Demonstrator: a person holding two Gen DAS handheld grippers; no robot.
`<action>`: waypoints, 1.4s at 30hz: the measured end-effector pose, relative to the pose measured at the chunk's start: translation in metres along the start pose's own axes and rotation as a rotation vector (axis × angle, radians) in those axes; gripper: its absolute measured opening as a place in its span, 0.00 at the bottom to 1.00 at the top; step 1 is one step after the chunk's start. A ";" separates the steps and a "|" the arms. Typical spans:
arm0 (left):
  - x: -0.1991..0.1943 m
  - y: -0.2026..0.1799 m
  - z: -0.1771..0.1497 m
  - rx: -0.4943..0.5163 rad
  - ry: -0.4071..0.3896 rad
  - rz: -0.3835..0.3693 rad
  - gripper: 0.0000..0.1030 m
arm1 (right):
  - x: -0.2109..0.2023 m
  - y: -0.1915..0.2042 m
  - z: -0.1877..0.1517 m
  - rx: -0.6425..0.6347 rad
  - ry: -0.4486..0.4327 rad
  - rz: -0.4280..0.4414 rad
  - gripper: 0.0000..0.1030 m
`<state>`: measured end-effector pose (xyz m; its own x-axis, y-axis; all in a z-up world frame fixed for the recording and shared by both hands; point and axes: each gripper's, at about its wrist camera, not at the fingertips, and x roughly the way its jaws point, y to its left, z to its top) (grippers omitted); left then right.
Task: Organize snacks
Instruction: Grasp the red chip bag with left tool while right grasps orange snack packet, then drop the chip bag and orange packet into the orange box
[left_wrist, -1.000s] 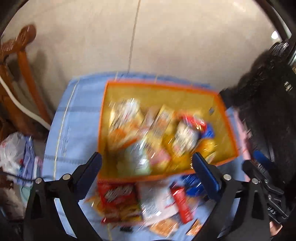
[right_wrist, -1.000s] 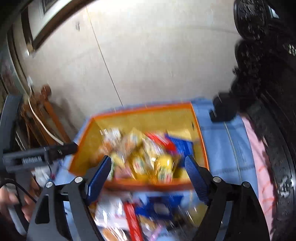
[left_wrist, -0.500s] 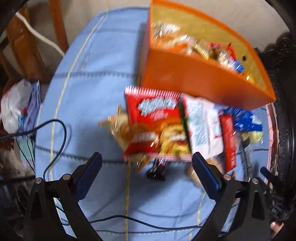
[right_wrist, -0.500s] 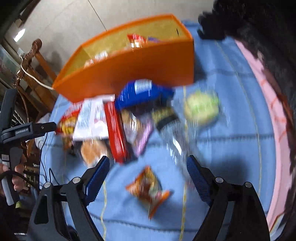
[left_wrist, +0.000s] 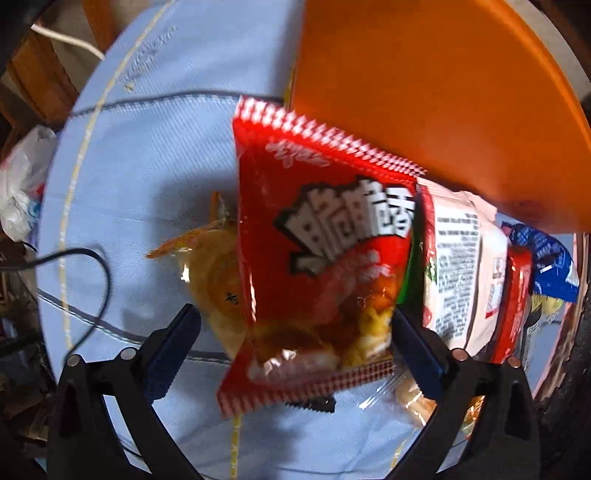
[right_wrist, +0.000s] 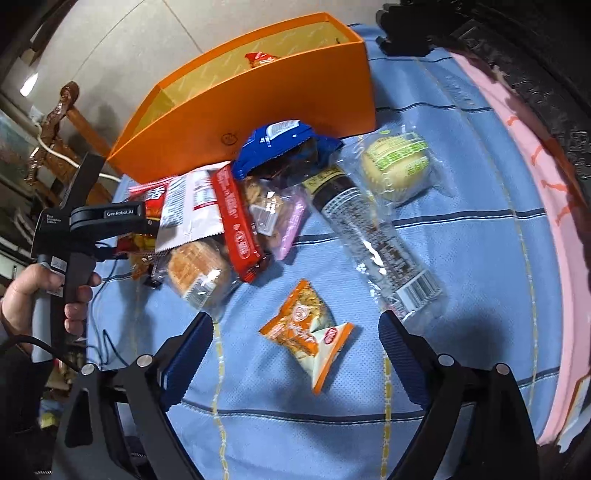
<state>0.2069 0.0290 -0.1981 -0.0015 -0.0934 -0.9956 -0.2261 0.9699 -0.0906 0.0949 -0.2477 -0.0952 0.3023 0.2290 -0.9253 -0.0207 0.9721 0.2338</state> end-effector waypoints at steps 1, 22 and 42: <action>0.003 0.002 0.000 -0.008 0.005 -0.010 0.96 | 0.000 0.001 -0.001 -0.011 -0.010 -0.029 0.90; -0.066 0.026 -0.043 0.138 -0.246 -0.144 0.49 | 0.058 0.031 -0.019 -0.293 0.153 -0.131 0.75; -0.115 -0.004 -0.074 0.233 -0.308 -0.193 0.51 | -0.054 0.029 0.040 -0.252 -0.116 0.045 0.40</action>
<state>0.1355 0.0194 -0.0812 0.3180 -0.2408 -0.9170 0.0327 0.9694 -0.2432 0.1166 -0.2336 -0.0266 0.4020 0.2792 -0.8720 -0.2685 0.9465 0.1792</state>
